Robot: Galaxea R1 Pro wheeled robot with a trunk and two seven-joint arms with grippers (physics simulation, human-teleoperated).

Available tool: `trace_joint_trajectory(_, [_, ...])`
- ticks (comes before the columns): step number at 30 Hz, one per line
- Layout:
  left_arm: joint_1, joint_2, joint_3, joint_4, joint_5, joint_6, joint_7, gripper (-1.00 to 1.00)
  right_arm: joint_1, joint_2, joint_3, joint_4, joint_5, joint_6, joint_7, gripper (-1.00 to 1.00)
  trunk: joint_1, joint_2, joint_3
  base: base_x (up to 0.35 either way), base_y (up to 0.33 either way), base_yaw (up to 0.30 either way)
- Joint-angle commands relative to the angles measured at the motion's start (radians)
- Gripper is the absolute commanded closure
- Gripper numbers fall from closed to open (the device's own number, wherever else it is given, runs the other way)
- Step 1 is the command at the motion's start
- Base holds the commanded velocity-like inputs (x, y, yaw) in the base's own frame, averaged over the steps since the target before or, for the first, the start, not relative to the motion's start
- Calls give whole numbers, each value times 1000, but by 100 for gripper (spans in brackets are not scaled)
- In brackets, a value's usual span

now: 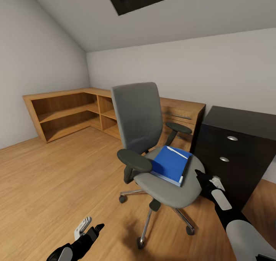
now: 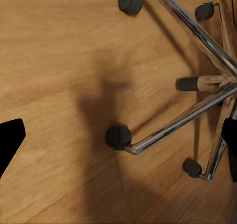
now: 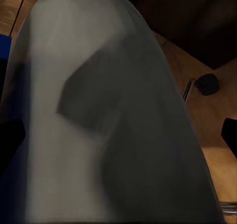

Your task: In the bedroom, organize the workspace by keeping the computer under the desk, ensuring the monitor is on the desk, placing the keyboard on the desk next to the monitor, placing the mouse on the desk next to the keyboard, moving the folder from the swivel chair onto the desk next to the mouse, stacking the notebook on top of the folder with the pen on top of the notebook, and positioning the swivel chair next to the desk.

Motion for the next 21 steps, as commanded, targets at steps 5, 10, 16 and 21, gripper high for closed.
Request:
trace_joint_trajectory(5, [-1, -1, 6, -1, 3, 8, -4, -100, 0, 0, -3, -1, -7, 6, 0, -100, 0, 0, -1, 45, 28, 0])
trace_joint_trajectory(10, [-1, -1, 4, -1, 3, 8, -4, -100, 0, 0, -2, -1, -7, 6, 0, -100, 0, 0, -1, 200, 151, 0])
trace_joint_trajectory(16, [-1, 0, 3, -1, 3, 8, -4, -100, 0, 0, -1, -1, -7, 6, 0, -100, 0, 0, -1, 247, 187, 0])
trace_joint_trajectory(21, [-1, -1, 0, -1, 2, 8, -4, -100, 0, 0, 0, -1, -7, 6, 0, -100, 0, 0, -1, 255, 193, 0])
